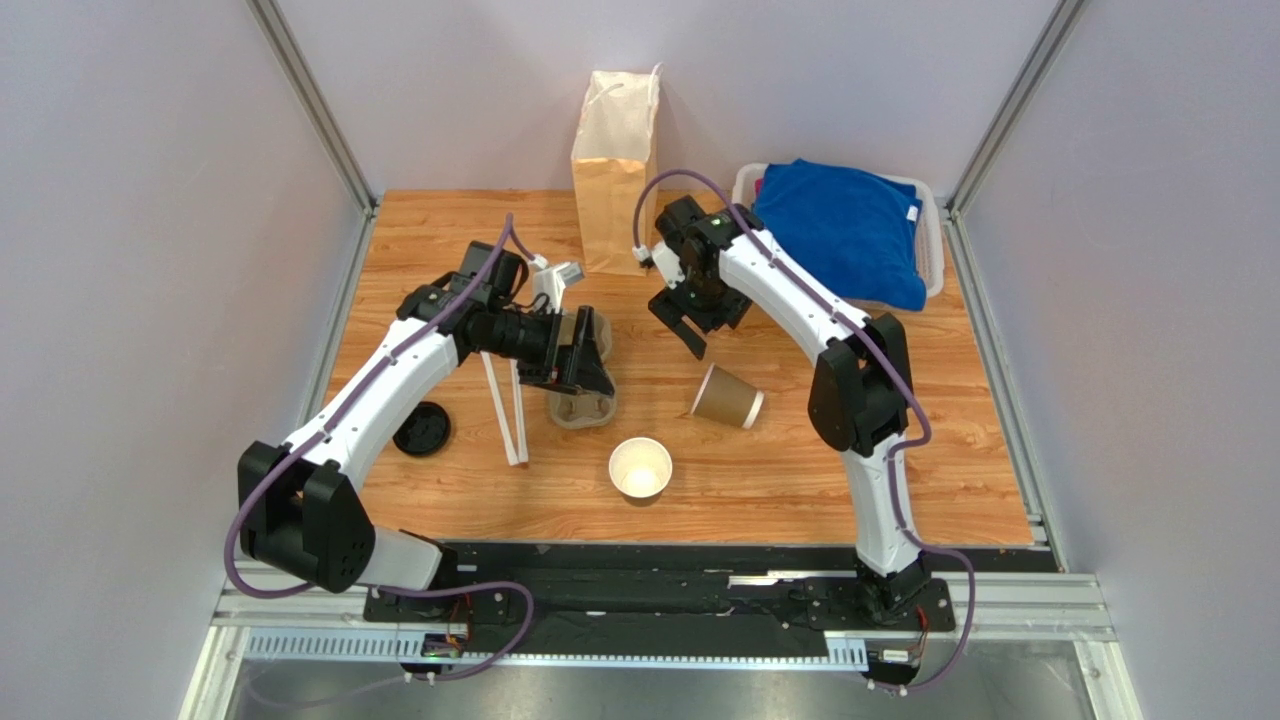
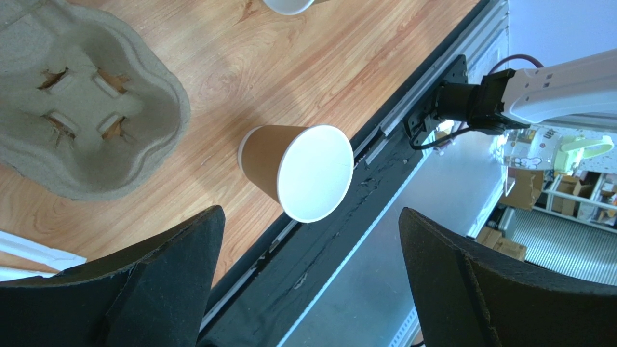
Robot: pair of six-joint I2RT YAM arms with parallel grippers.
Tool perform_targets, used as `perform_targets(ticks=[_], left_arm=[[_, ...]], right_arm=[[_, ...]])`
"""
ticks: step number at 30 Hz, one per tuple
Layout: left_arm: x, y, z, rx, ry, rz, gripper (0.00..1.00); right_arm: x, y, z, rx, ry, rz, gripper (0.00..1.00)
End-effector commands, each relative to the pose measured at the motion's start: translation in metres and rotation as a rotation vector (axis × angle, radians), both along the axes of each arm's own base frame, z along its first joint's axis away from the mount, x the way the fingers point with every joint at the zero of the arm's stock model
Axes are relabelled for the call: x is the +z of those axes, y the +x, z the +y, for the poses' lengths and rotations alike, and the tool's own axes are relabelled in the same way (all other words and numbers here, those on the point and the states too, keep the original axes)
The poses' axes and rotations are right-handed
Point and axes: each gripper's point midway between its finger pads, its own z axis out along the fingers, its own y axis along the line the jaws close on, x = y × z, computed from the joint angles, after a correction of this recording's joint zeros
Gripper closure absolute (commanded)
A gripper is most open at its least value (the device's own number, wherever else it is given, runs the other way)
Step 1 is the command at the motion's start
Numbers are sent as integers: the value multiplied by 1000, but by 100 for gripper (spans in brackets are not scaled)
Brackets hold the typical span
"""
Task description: Pack the takeout coffee
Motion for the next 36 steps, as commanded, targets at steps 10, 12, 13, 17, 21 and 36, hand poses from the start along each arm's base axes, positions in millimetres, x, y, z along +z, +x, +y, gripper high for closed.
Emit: perform_targets(ticks=[10, 12, 13, 17, 21, 36], left_arm=[[11, -2, 4, 8, -47, -46, 1], [11, -2, 4, 10, -49, -47, 1], [10, -2, 5, 14, -48, -43, 1], [9, 0, 5, 18, -53, -44, 1], [10, 1, 4, 15, -63, -42, 1], [50, 50, 35, 217, -190, -224, 1]], right_arm=[[-35, -58, -20, -14, -126, 153, 52], [-35, -63, -24, -3, -141, 158, 57], [-34, -64, -25, 2, -145, 158, 61], [-35, -71, -34, 20, -180, 165, 93], [-14, -67, -26, 29, -128, 135, 100], [154, 105, 72, -160, 767, -524, 100]])
